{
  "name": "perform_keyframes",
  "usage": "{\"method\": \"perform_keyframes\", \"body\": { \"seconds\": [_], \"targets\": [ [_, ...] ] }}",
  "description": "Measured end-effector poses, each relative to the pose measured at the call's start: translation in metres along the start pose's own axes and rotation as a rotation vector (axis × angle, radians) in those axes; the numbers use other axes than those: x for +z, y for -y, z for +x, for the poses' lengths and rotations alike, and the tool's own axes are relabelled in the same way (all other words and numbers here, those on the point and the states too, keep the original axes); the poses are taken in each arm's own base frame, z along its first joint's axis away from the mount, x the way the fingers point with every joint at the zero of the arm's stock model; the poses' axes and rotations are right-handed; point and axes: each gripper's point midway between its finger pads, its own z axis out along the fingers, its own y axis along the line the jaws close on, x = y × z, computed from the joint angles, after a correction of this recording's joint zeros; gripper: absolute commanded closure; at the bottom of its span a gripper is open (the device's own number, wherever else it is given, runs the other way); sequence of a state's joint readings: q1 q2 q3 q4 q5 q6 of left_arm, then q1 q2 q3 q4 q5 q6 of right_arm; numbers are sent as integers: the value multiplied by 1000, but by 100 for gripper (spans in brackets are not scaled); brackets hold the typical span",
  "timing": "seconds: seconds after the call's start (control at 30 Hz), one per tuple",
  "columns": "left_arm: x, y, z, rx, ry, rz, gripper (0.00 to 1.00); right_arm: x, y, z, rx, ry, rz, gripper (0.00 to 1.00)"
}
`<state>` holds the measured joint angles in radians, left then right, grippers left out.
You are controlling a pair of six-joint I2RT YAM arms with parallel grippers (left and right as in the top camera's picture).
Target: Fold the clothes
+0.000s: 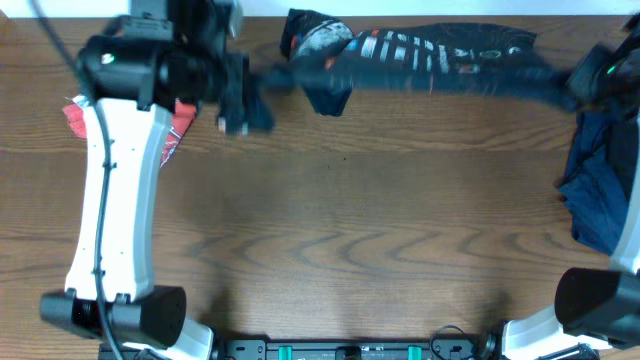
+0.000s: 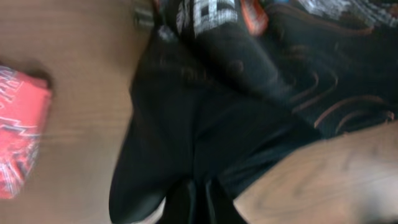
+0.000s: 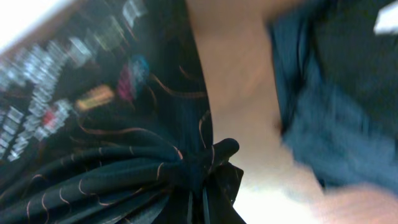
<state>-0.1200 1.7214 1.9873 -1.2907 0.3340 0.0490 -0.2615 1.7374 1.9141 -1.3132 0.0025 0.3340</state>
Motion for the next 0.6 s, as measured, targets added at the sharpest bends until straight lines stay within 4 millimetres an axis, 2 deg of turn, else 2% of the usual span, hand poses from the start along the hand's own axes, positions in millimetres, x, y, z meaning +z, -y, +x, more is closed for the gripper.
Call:
{"method": "perform_keyframes", "body": {
  "seconds": [0.17,0.27,0.33,0.43,0.6],
  "targets": [
    [42,-15,54,-69,-220,-2,94,46,21,51,-2,-186,81,99],
    [59,-20,79,-95,-304,-4,94,64,31,75,-3,-264,115,99],
    [67,-23,92,-108,-344,-4,94,71,35,85,-3,-291,128,99],
    [72,-25,102,-117,-376,-5,94,76,40,94,-1,-320,142,99],
    [72,-25,102,-118,-377,-4,94,77,40,94,-2,-319,145,99]
  ]
}}
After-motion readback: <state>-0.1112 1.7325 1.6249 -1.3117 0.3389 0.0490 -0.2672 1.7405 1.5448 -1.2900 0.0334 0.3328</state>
